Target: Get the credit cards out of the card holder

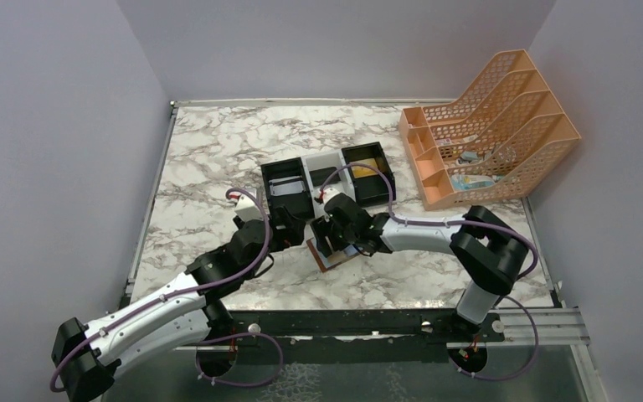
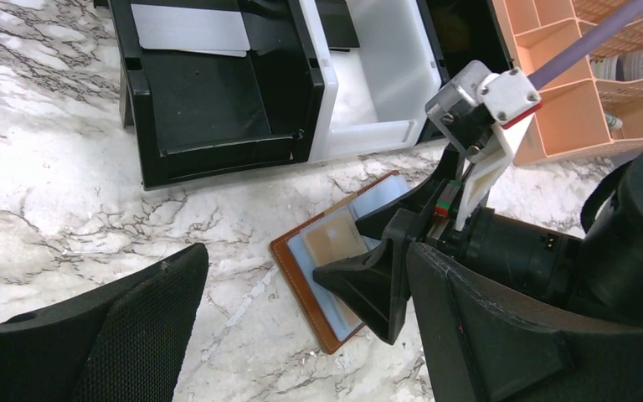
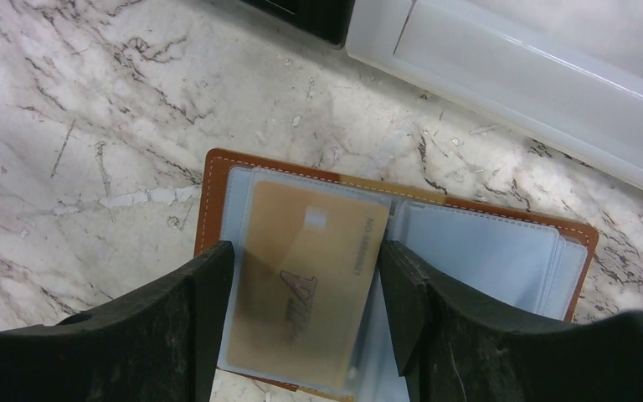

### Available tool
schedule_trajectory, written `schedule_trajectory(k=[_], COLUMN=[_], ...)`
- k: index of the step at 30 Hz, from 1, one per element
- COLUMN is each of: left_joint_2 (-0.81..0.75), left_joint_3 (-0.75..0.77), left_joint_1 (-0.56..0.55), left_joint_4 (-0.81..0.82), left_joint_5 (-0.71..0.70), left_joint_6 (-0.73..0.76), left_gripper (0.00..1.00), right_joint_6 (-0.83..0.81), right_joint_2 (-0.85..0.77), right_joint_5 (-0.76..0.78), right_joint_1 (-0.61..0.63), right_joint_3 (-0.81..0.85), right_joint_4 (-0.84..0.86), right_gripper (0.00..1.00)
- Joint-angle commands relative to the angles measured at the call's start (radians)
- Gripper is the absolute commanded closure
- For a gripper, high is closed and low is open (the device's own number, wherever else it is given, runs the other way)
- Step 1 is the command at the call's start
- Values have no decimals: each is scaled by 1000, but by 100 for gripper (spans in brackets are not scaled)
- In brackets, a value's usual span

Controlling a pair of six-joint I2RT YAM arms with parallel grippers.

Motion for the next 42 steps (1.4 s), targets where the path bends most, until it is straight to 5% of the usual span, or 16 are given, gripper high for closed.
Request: schedule_trajectory(k=[1,13,17,33,42], left_joint_2=[13,72,120,-62,-78], left_joint_3=[5,19,37,-28,-26], left_joint_1=[5,5,5,5,5], left_joint_4=[25,73,79,8,-18], left_joint_5=[28,143,174,2,-11], left_joint_6=[13,106,133,-2,-5], left_gripper=[9,9,9,9,9], right_joint_6=[21,108,58,-44,32], right_joint_2=[-33,-47,-41,57,100], right_joint_5=[-116,-368,-367,80,106], right_joint_1=[-5,-160,-161,8,13], right_joint_3=[-75,-190,-171,-20,40], right_joint_4=[77,246,208,-33,-98], right_gripper=[38,49,42,31,30])
